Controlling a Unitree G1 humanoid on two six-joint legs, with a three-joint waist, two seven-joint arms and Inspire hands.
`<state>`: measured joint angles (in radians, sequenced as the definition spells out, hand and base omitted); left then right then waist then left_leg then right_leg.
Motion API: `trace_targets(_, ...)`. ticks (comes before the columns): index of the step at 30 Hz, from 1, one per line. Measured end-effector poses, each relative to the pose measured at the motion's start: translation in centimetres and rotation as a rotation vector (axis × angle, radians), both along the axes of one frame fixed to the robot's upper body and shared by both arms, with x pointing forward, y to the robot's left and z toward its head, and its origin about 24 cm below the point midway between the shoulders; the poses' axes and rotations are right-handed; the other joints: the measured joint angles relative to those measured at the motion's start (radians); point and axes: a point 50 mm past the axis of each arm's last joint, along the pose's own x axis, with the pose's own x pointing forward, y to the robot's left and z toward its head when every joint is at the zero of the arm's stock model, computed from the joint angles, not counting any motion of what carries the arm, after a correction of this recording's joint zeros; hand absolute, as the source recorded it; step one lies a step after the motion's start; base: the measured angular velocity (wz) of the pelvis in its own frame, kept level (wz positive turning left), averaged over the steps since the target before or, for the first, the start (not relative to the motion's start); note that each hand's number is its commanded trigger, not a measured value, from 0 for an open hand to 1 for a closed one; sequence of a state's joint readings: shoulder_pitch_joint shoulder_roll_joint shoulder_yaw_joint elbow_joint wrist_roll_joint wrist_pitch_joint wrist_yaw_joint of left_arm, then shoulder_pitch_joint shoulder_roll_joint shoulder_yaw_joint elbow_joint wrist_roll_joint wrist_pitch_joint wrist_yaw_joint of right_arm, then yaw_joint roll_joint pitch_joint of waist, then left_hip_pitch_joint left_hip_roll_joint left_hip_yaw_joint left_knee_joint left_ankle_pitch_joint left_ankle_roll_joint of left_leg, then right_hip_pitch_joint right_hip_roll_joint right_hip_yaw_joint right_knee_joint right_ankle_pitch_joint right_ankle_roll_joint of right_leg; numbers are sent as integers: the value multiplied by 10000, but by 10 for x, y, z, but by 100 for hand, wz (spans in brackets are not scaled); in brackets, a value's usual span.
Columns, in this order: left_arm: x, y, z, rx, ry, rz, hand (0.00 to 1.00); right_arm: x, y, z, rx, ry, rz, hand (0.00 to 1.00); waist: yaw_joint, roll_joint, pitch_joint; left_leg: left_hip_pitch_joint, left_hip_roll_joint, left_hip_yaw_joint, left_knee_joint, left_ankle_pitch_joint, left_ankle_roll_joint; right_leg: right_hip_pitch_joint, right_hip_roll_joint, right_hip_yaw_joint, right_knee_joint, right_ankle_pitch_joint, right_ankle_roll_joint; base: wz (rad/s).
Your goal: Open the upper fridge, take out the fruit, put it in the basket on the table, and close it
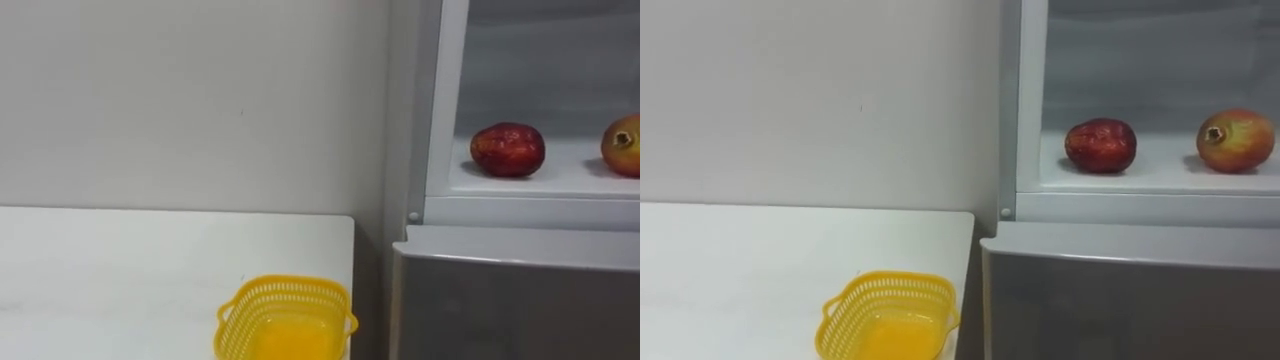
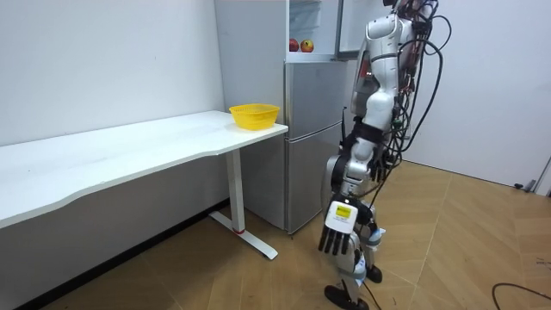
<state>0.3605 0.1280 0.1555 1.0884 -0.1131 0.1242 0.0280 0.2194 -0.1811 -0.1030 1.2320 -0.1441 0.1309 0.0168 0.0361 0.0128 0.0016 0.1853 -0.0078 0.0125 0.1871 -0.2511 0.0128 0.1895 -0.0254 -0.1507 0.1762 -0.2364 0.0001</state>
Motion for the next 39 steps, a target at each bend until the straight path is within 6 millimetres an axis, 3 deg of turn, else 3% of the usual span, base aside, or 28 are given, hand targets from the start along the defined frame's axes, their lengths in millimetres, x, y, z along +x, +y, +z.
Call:
trace_targets(5,18,-3,-2,-164,-255,-1030,0,50,-2,11,-849,-2846,-288,0,-75,-48,65,-126,87,496,-62,0,0,-391,94,418,125,27,-21,-26)
trace_targets(8,20,-1,-2,-155,-244,-1416,0,87,8,24,-893,-5006,-194,0,-392,-111,55,-214,129,729,-45,0,-1,-505,111,457,91,74,-50,-14)
trace_targets(10,20,-2,-2,-147,-295,-1563,0,105,14,39,-967,-6246,13,0,-427,-124,28,-191,136,910,-39,0,-1,-553,131,663,104,74,-50,-21)
trace_targets(15,17,-3,-2,-130,-522,-1626,0,147,24,103,-1393,-10243,848,0,-588,-23,0,-254,165,1235,17,0,-1,-777,165,965,170,131,-61,-22)
trace_targets(23,9,-6,-3,-522,-578,-1658,0,177,35,181,-2558,-14095,1992,0,-674,118,-79,-345,189,1257,15,0,-1,-1018,231,1196,300,145,-84,-11)
trace_targets(24,9,-6,-3,-574,-599,-1670,0,178,36,187,-2786,-14362,2068,0,-659,117,-40,-374,201,1264,9,0,-1,-1052,242,1196,302,153,-93,0)
trace_targets(32,9,-8,-3,-1133,-712,-1912,0,190,55,225,-3544,-16262,3068,0,-504,171,-60,-578,279,1575,8,0,-2,-1547,329,1396,656,178,-116,-8)
trace_targets(39,-1,-4,-3,-1403,-417,-1609,0,198,72,257,-3972,-18375,3697,0,-266,10,-62,-528,291,1640,-156,-1,-4,-1539,347,1382,632,251,-89,0)
